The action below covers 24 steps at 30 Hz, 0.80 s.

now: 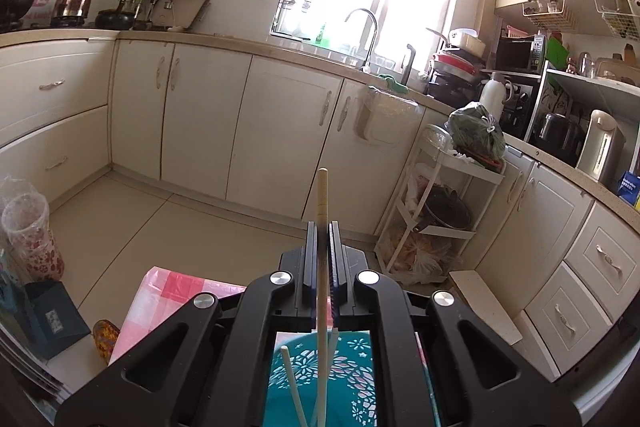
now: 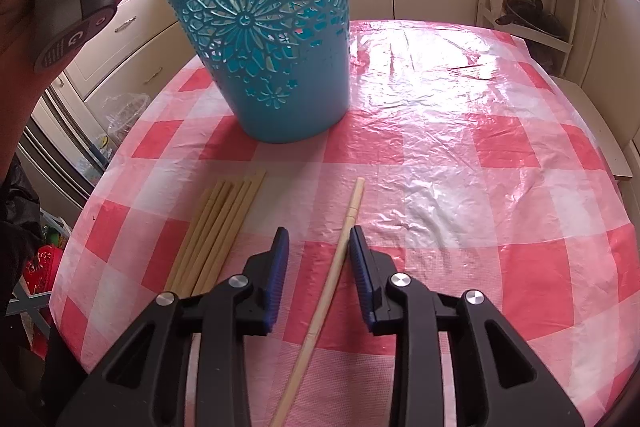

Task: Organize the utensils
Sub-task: 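Carry the chopstick above the blue basket and open the left gripper, then close the right gripper on another wooden chopstick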

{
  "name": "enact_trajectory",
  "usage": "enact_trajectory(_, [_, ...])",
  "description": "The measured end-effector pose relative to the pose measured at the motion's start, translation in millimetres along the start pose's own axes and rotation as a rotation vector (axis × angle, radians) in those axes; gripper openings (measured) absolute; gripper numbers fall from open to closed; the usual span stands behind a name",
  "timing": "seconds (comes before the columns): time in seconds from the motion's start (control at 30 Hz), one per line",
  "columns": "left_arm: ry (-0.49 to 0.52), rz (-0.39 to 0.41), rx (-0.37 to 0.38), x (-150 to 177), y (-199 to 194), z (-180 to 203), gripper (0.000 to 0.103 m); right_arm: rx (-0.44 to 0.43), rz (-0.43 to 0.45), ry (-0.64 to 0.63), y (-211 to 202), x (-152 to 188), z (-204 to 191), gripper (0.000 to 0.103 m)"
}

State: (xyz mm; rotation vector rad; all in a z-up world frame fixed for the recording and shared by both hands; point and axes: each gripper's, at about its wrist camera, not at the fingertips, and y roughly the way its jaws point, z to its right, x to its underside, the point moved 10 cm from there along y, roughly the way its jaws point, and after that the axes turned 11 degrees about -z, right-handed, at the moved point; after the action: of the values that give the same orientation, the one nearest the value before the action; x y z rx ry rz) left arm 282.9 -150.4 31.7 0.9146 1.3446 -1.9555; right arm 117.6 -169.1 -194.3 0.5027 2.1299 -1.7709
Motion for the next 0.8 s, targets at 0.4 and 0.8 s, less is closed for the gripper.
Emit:
enact_trajectory(0.4, [0.059, -0.095, -0.053, 31.8, -13.7, -19.6, 0.017, -0.044, -0.005, 0.027, 0.0, -0.4, 2.2, 0.032])
enact_trajectory(0.8, [-0.033, -0.160, -0.235, 135.8, -70.3, -134.9, 0.074, -0.021, -0.011, 0.016, -2.6, 3.1, 0.8, 0.030])
